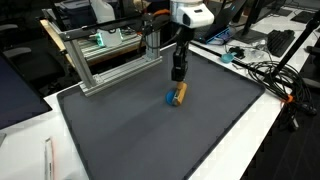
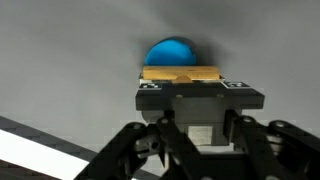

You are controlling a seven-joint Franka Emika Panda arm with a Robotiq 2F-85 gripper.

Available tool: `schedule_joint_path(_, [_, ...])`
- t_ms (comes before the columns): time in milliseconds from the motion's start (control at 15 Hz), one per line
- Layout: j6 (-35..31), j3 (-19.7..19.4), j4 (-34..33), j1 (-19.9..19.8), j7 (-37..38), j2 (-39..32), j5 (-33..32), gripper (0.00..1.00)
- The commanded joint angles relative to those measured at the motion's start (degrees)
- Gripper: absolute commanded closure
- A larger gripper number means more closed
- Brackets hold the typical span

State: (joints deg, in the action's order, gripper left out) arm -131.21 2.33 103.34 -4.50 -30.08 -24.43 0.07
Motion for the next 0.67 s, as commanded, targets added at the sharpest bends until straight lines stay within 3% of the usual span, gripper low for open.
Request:
schedule_joint_path(0, [3.1,0.1,1.1,-1.7,-2.5,-2.2,-0.8,0.78])
schedule_joint_path(600, [3.7,0.0,1.8,-2.3,-6.0,-2.3,-0.9,0.78])
